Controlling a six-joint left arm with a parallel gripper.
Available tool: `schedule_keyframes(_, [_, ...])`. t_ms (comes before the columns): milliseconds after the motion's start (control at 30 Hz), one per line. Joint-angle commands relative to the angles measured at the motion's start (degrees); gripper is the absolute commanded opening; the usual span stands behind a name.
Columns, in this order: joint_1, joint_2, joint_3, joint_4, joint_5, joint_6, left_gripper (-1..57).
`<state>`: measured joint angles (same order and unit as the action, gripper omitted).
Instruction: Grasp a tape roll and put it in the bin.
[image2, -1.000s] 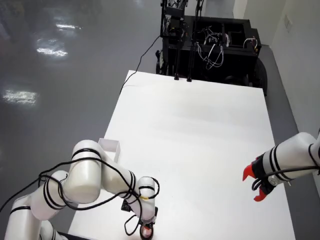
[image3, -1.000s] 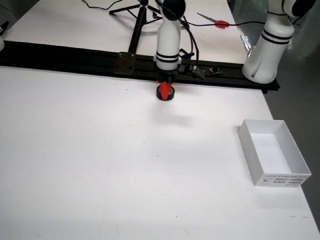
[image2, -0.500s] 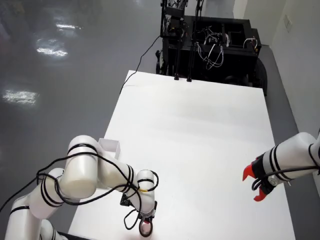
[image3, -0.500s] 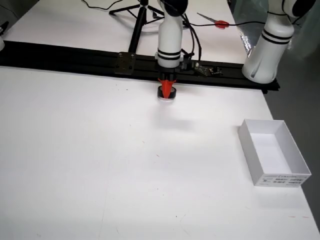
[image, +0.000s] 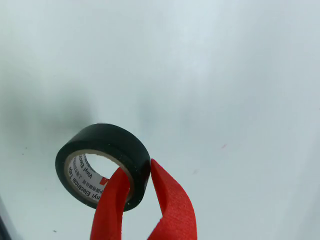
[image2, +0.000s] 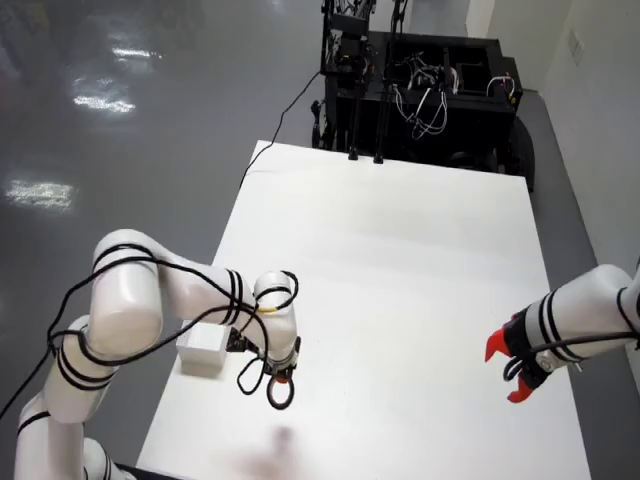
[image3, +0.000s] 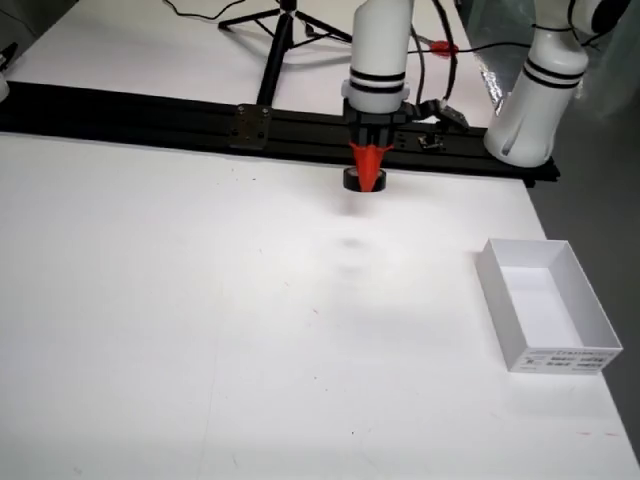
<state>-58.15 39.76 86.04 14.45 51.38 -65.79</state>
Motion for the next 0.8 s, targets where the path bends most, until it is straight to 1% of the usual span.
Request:
schedule_keyframes(33, [15.1,-8.8,0.0,2.5,7.3,7.3,-0.6])
schedule_keyframes(400, [28.5,-12.6,-0.1,4.4,8.1,10.2,-0.6])
schedule_keyframes(567, [32.7,-13.3,-0.1,6.5,7.9,11.1,-0.6])
schedule_keyframes(800, [37.8,-14.3,0.0,7.9,8.5,11.7,-0.7])
